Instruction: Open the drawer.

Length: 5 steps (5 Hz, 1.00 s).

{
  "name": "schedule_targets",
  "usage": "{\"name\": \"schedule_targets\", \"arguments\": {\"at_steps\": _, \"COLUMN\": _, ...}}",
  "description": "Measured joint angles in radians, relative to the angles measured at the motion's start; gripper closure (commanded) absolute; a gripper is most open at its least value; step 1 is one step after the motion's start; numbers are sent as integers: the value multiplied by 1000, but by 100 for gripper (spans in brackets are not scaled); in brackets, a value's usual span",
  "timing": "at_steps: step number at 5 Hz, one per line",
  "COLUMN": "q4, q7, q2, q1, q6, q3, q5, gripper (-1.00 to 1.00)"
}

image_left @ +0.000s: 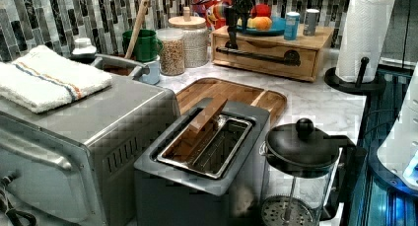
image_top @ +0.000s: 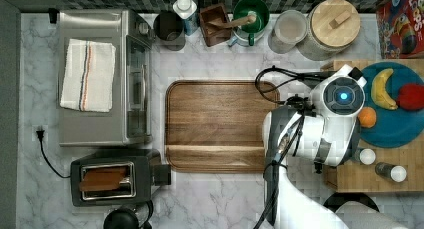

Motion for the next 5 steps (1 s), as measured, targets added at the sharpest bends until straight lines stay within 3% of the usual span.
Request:
{"name": "schedule_targets", "arguments": {"at_steps": 1, "q4": -21, "q7": 0, "q2": 19, "q1": 1, "q6": 96, "q3": 0, "q5": -19, "gripper": -100}}
{"name": "schedule_targets", "arguments": {"at_steps": 5, "q4": -150, "q7": 78, "q2": 47, "q1": -7, "q6": 117, "q3": -25, "q5": -53, "gripper": -100}}
